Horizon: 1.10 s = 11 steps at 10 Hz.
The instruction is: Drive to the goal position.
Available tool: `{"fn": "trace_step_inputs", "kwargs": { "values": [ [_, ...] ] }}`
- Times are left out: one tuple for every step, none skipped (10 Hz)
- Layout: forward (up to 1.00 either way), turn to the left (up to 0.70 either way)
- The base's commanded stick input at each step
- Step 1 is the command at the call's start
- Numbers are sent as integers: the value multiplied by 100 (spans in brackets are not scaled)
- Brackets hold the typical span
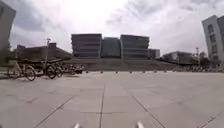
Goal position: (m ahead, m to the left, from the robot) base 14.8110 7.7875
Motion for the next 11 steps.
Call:
{"fn": "trace_step_inputs", "kwargs": {
  "values": [
    [70, 0],
    [70, 0],
    [70, 0],
    [70, 0],
    [70, 13],
    [70, 14],
    [70, 14],
    [70, 14],
    [70, 14],
    [70, 14],
    [70, 14]
  ]
}}
